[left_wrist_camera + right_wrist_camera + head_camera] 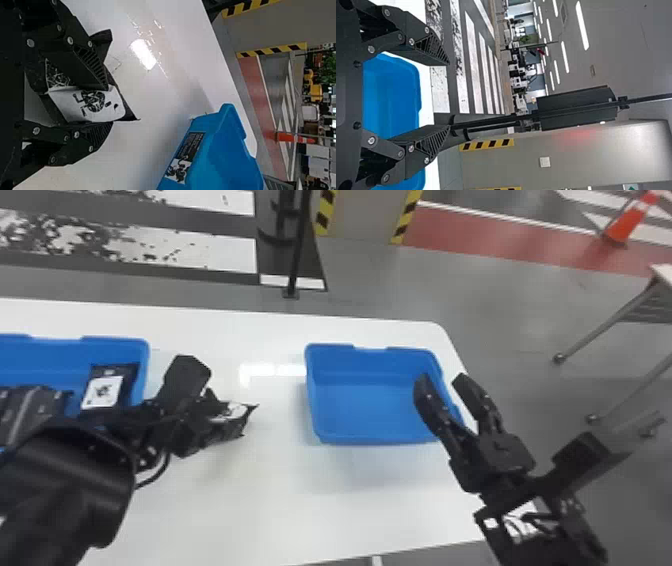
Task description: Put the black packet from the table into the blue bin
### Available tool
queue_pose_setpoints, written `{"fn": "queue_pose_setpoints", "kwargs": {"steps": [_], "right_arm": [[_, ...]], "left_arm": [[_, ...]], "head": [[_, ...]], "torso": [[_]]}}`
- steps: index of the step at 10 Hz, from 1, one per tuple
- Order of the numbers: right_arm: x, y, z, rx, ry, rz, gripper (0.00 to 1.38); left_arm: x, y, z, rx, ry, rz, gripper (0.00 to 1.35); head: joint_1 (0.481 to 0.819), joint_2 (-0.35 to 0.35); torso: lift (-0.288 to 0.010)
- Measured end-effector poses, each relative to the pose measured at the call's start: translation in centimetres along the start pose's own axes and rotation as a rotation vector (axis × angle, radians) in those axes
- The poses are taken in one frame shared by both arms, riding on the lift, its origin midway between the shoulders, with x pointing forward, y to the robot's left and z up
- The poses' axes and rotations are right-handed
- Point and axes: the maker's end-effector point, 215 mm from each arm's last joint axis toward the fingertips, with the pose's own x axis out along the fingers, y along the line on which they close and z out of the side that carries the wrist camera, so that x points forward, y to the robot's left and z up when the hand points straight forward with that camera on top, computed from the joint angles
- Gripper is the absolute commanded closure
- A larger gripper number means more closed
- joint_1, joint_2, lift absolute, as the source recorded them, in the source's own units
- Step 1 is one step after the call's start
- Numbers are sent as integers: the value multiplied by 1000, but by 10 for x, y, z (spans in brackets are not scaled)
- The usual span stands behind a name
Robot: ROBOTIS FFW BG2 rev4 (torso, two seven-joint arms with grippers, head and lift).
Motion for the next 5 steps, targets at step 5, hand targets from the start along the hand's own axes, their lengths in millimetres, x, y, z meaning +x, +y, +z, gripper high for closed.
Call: {"fn": "queue_pose_setpoints", "kwargs": {"steps": [5], "right_arm": [[0,2,-1,3,1,2,504]], "left_arm": [[-40,19,100,107,-257,22,1217]], "head": [[695,-282]], "torso": [[-110]]}}
